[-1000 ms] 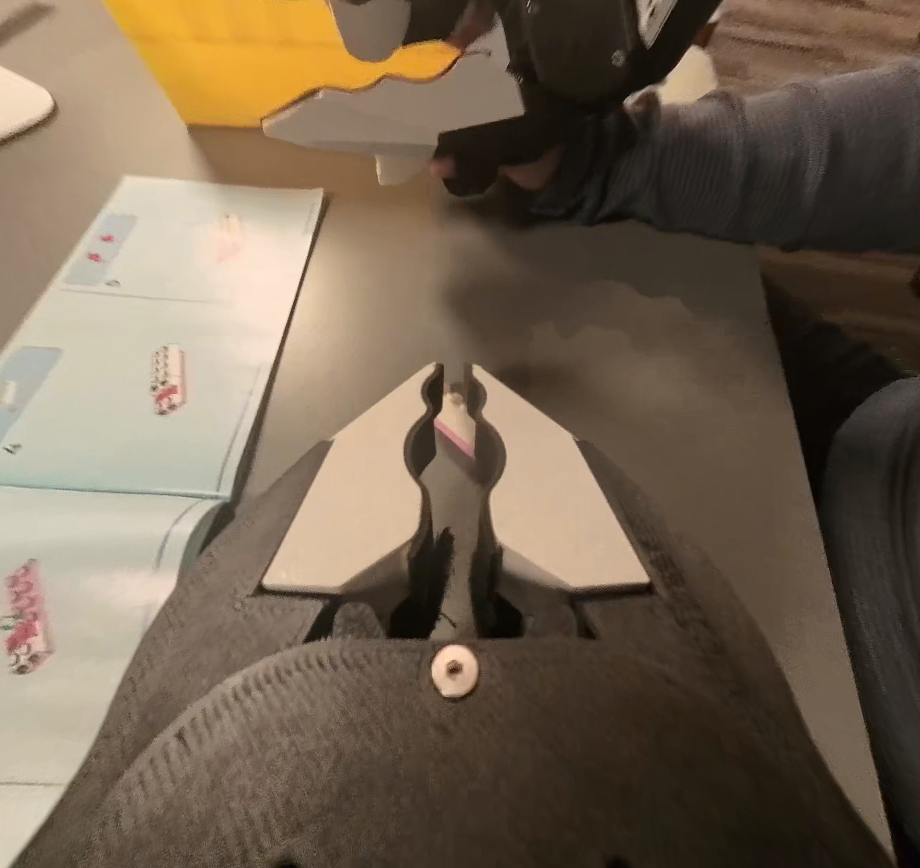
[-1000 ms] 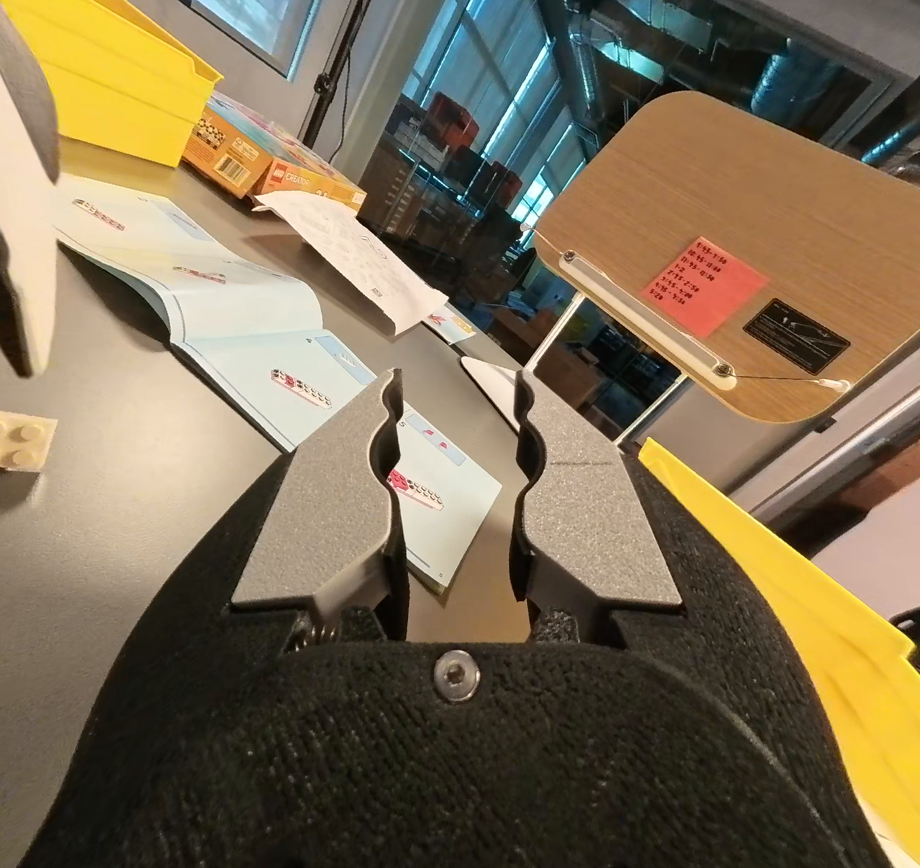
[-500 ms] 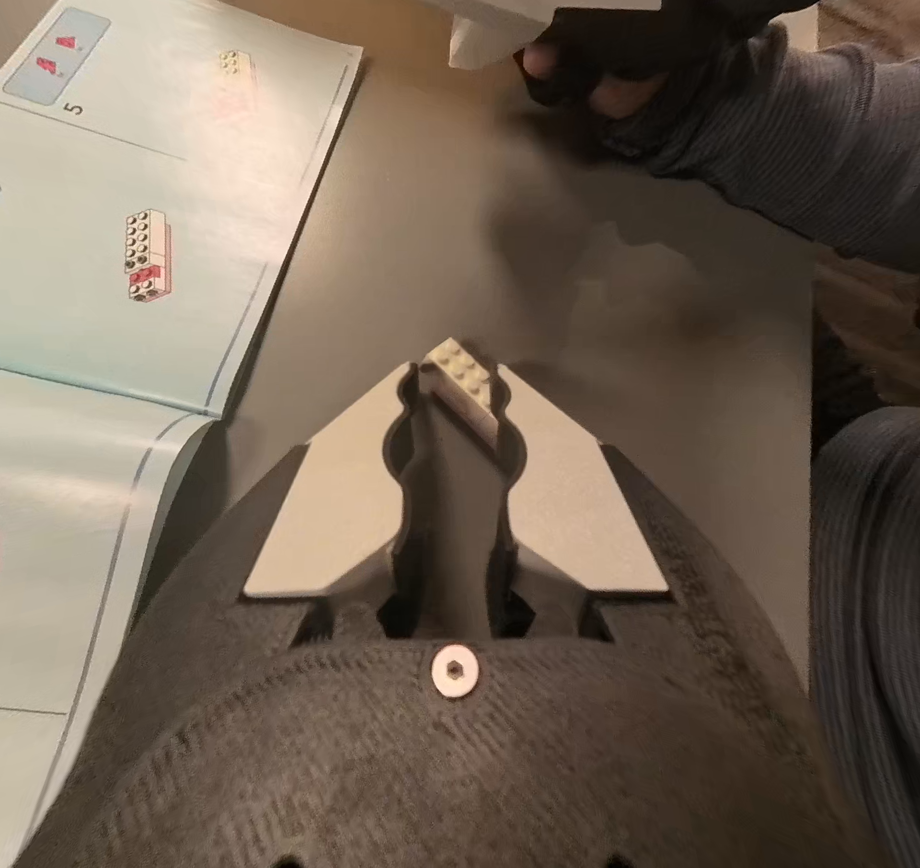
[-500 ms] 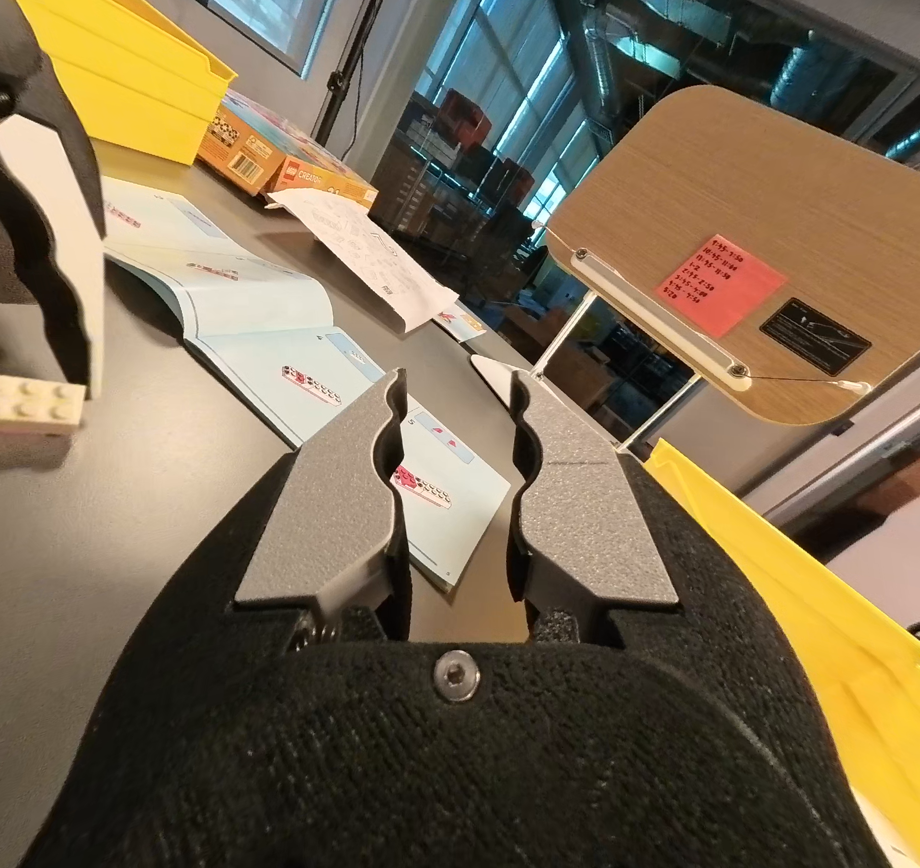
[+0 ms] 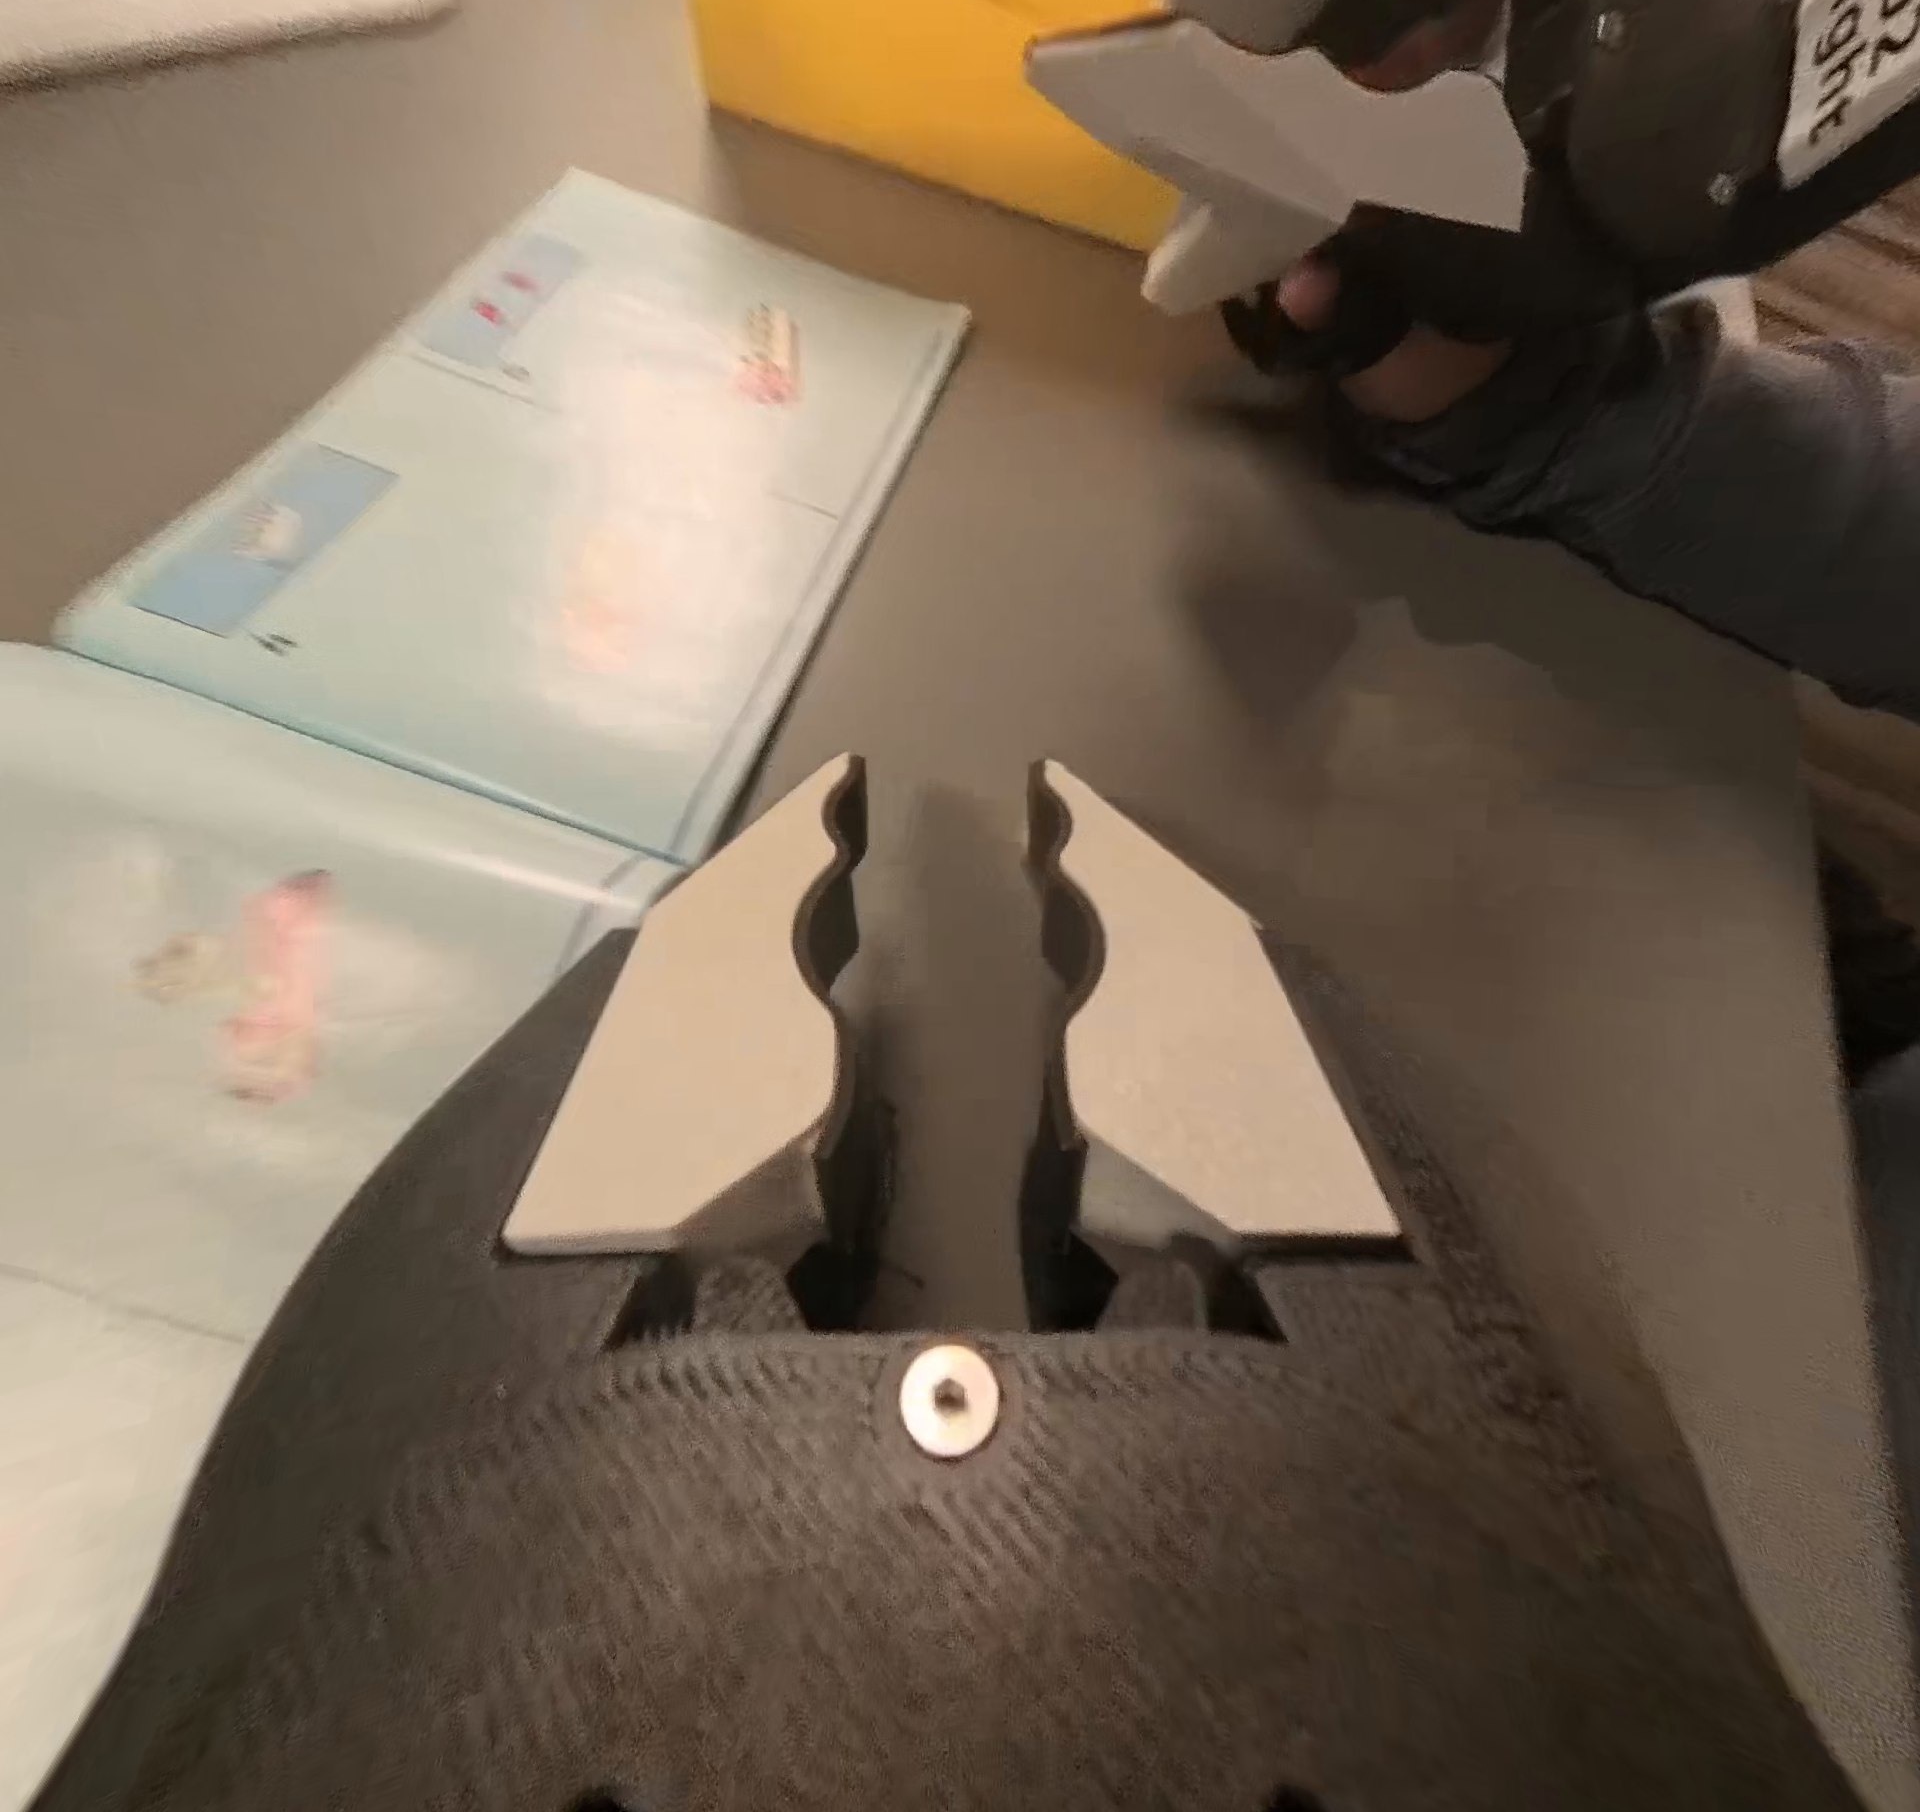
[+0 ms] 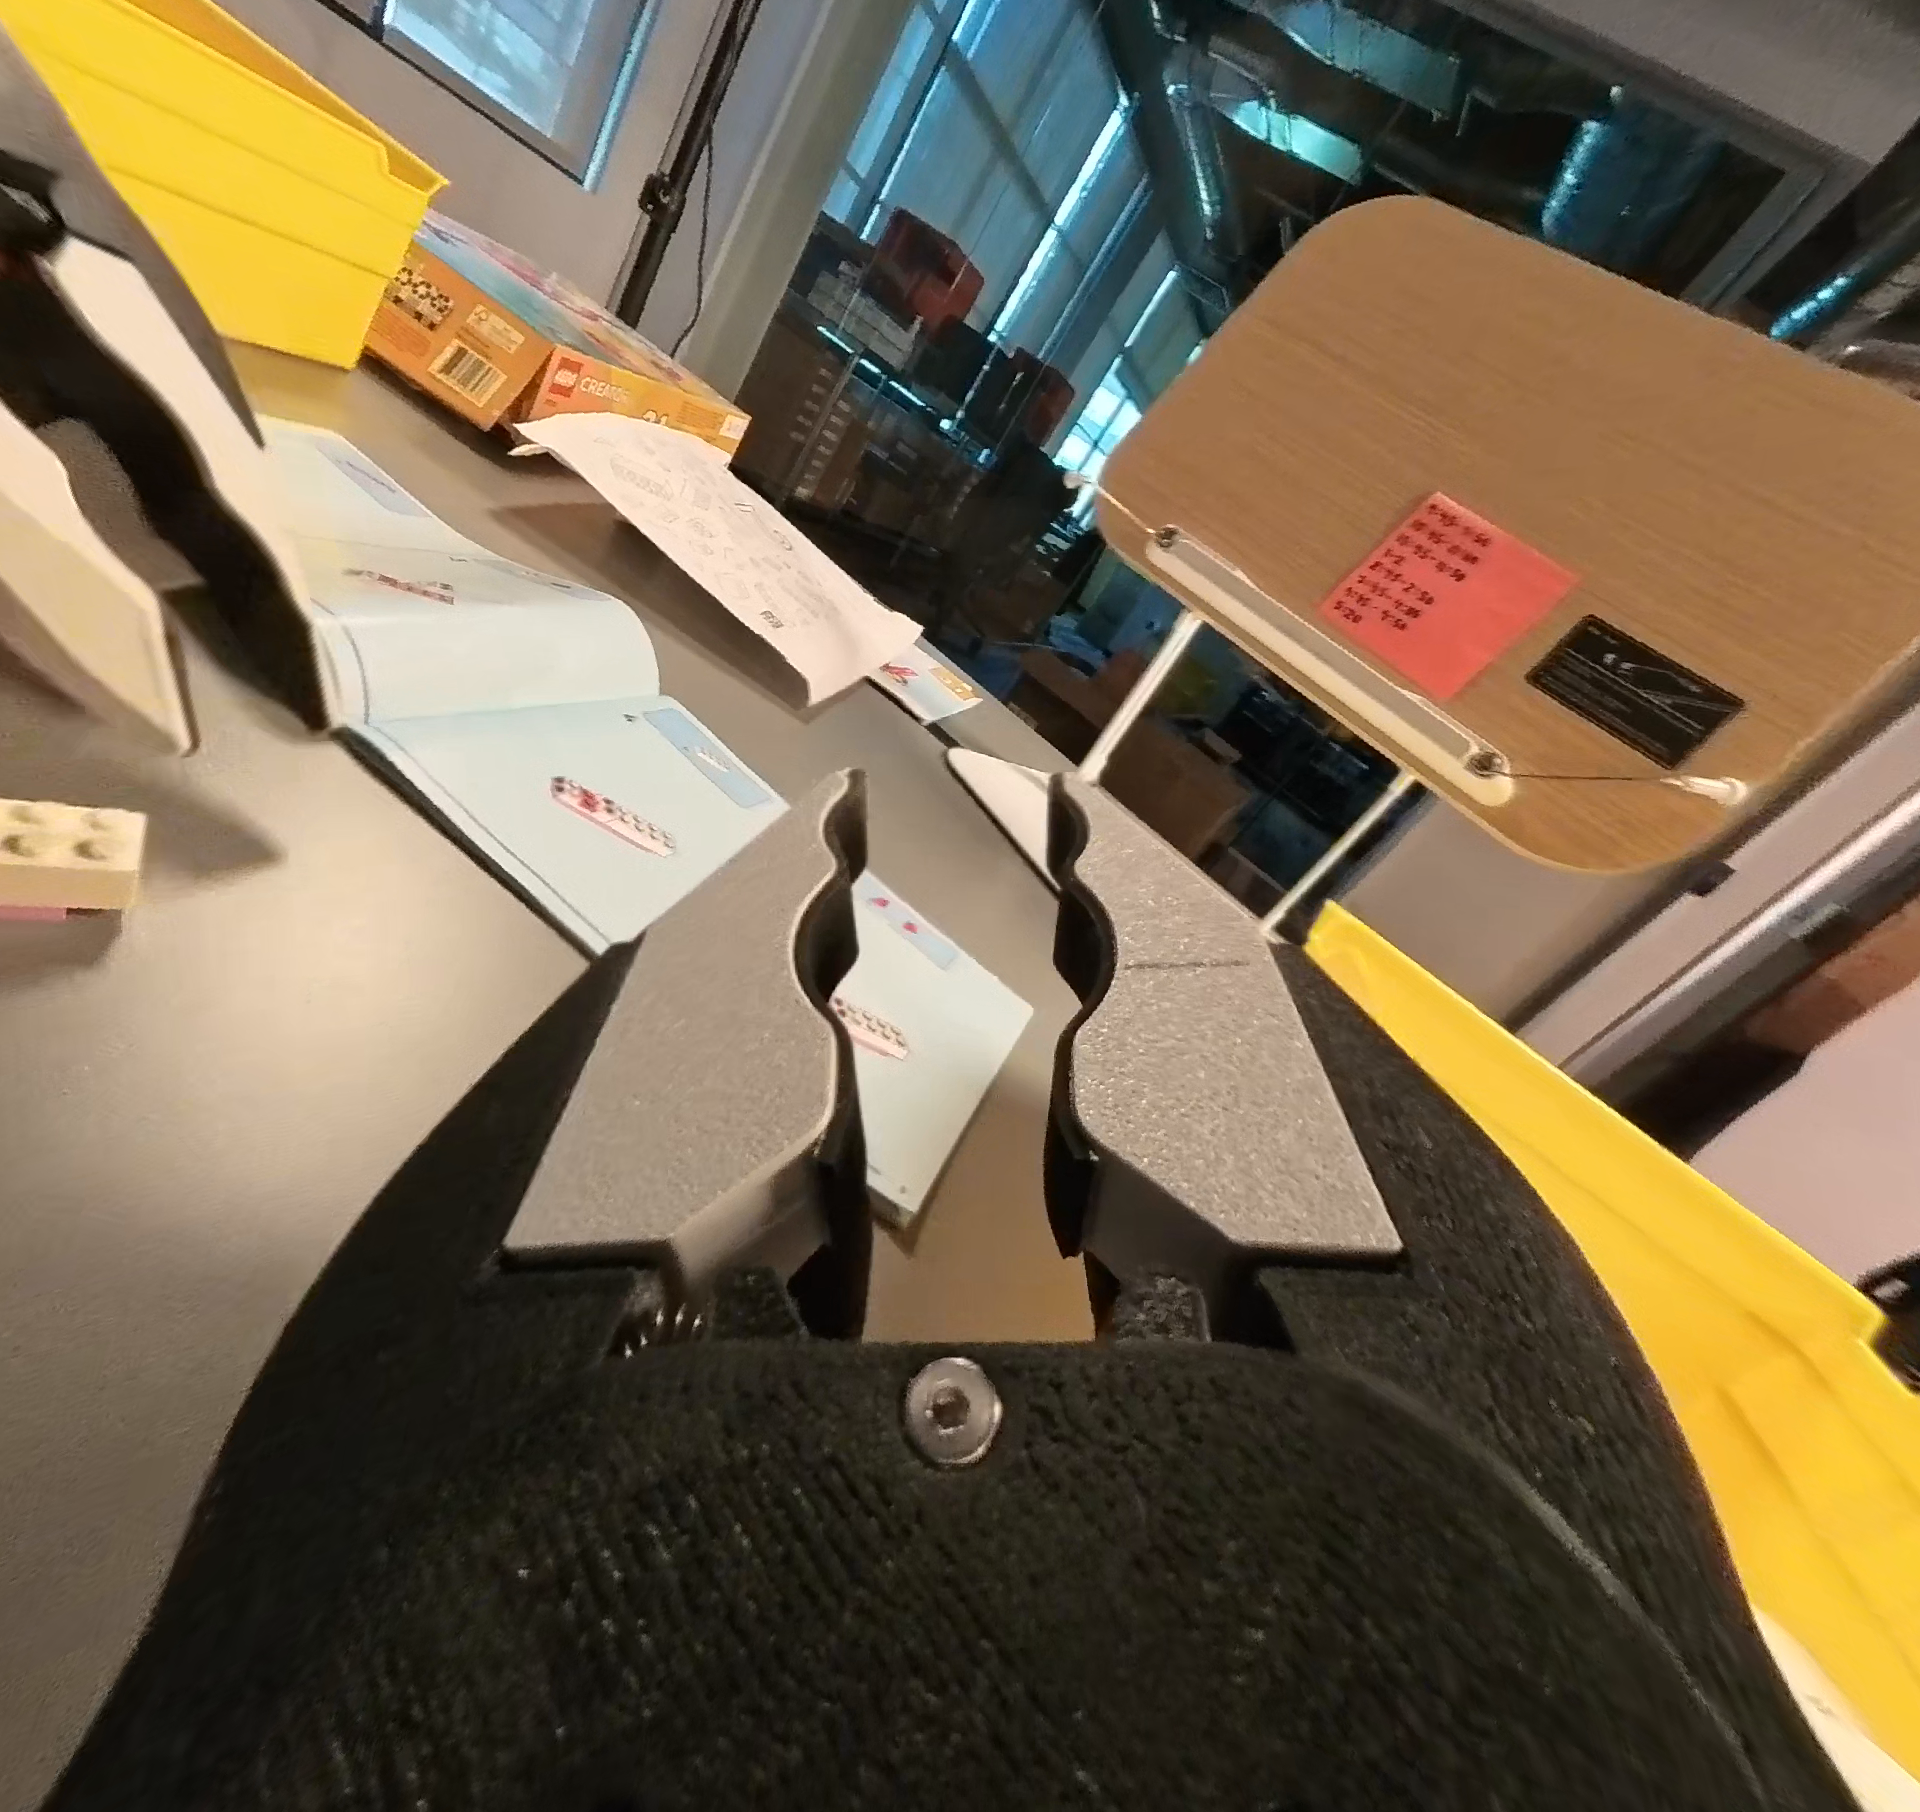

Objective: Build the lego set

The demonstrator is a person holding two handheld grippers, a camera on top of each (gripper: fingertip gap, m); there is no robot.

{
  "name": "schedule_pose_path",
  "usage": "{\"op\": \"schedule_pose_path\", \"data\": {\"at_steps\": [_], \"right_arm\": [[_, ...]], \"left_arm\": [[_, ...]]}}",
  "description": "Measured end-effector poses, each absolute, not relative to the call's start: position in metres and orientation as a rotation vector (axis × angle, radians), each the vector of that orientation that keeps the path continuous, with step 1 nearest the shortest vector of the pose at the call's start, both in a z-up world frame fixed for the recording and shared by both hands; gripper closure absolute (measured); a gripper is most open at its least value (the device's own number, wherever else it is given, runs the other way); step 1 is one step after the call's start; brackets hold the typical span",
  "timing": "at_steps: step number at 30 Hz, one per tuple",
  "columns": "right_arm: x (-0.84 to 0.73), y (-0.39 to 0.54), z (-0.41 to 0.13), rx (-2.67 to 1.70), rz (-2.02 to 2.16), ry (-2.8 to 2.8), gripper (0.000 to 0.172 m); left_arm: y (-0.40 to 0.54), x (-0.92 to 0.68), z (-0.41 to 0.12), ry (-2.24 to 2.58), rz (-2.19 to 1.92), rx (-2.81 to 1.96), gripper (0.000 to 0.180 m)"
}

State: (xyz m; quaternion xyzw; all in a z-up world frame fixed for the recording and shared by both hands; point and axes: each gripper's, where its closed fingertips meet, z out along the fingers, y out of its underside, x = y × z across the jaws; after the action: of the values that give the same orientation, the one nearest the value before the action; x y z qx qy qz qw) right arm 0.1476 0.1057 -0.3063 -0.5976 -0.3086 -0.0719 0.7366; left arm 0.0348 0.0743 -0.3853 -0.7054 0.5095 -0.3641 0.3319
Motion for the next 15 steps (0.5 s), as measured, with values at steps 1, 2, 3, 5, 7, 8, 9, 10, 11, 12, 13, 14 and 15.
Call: {"op": "schedule_pose_path", "data": {"at_steps": [1,2,3,5,7,8,9,10,11,12,13,14,15], "right_arm": [[0.152,0.106,-0.305,-1.311,-0.175,-0.661,0.142],[0.157,0.107,-0.304,-1.314,-0.201,-0.645,0.146],[0.160,0.108,-0.305,-1.320,-0.226,-0.635,0.149],[0.165,0.110,-0.307,-1.333,-0.291,-0.634,0.154],[0.166,0.109,-0.307,-1.322,-0.344,-0.652,0.160],[0.166,0.110,-0.306,-1.317,-0.365,-0.655,0.162],[0.167,0.113,-0.306,-1.319,-0.387,-0.651,0.164],[0.168,0.116,-0.307,-1.326,-0.402,-0.646,0.164],[0.170,0.120,-0.308,-1.337,-0.411,-0.639,0.165],[0.172,0.125,-0.310,-1.351,-0.413,-0.631,0.165],[0.173,0.129,-0.311,-1.363,-0.415,-0.624,0.166],[0.175,0.133,-0.312,-1.371,-0.419,-0.617,0.166],[0.176,0.136,-0.312,-1.372,-0.425,-0.611,0.166]], "left_arm": [[0.081,0.034,-0.377,1.299,-0.920,-1.781,0.149],[0.089,0.032,-0.367,1.250,-0.883,-1.711,0.149],[0.097,0.030,-0.358,1.199,-0.844,-1.646,0.150],[0.107,0.024,-0.345,1.121,-0.780,-1.559,0.149],[0.112,0.023,-0.338,1.094,-0.743,-1.501,0.149],[0.114,0.024,-0.335,1.091,-0.716,-1.467,0.149],[0.116,0.026,-0.333,1.091,-0.676,-1.427,0.148],[0.119,0.030,-0.330,1.096,-0.623,-1.379,0.146],[0.121,0.033,-0.328,1.106,-0.561,-1.333,0.144],[0.124,0.038,-0.327,1.121,-0.496,-1.287,0.144],[0.126,0.043,-0.324,1.125,-0.442,-1.243,0.144],[0.127,0.050,-0.321,1.136,-0.418,-1.198,0.144],[0.125,0.059,-0.319,1.153,-0.416,-1.159,0.145]]}}
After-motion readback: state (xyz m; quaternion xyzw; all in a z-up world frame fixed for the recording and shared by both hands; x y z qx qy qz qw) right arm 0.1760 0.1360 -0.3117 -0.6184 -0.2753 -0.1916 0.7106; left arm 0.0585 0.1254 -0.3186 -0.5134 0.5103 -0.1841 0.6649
